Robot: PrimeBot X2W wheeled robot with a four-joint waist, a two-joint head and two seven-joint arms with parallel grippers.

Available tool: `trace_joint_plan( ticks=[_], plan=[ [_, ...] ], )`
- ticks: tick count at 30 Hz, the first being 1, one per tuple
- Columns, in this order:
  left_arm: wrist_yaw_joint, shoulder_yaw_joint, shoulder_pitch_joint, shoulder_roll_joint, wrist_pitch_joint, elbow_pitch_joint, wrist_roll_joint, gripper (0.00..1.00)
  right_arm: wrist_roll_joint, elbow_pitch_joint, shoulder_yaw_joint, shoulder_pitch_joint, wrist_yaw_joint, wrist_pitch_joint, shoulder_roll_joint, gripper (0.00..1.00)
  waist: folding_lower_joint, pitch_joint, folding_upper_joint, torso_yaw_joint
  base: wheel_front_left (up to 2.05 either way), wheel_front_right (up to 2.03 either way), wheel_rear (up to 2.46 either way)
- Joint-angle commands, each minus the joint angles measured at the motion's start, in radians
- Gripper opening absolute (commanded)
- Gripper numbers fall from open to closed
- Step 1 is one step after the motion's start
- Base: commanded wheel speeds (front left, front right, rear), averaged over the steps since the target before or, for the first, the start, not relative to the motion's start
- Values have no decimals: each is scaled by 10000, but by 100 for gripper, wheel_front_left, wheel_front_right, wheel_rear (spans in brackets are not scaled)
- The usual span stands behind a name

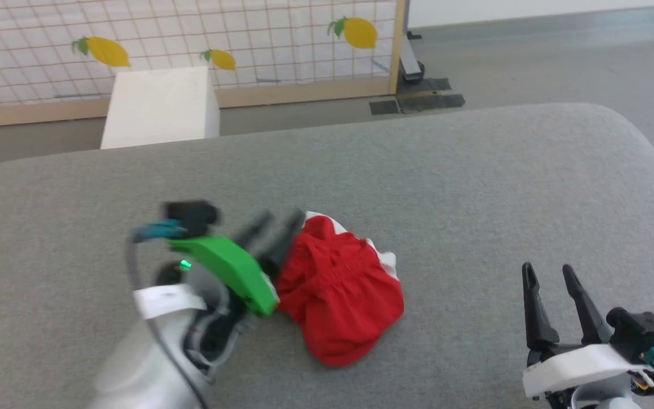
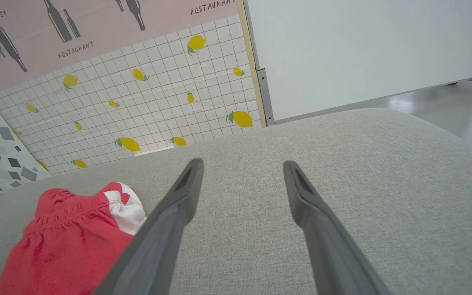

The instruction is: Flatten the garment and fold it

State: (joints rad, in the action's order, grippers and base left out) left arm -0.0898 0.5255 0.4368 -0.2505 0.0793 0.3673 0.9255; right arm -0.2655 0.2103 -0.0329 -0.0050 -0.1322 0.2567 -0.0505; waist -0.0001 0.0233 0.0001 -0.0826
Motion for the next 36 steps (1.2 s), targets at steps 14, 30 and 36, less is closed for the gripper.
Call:
trace_joint_plan(
  ticks=[14,30,36],
  plan=[
    [2320,-1817,-2967,-1250,-3399,-1639,-2789,100,-135,335,213,437,15,-437,3,100,1,-462,-1,920,0,0,0],
    [1638,-3644,-4107,320,-3409,-2771,-3694,100,1301,1368,2928,-3923,15,-7961,3,100,1,861,-1,1568,0,0,0],
    [1207,-3988,-3762,619,-3410,-2603,-3988,100,1304,2084,3364,-4369,15,-8684,3,100,1,1195,-1,1894,0,0,0]
  ],
)
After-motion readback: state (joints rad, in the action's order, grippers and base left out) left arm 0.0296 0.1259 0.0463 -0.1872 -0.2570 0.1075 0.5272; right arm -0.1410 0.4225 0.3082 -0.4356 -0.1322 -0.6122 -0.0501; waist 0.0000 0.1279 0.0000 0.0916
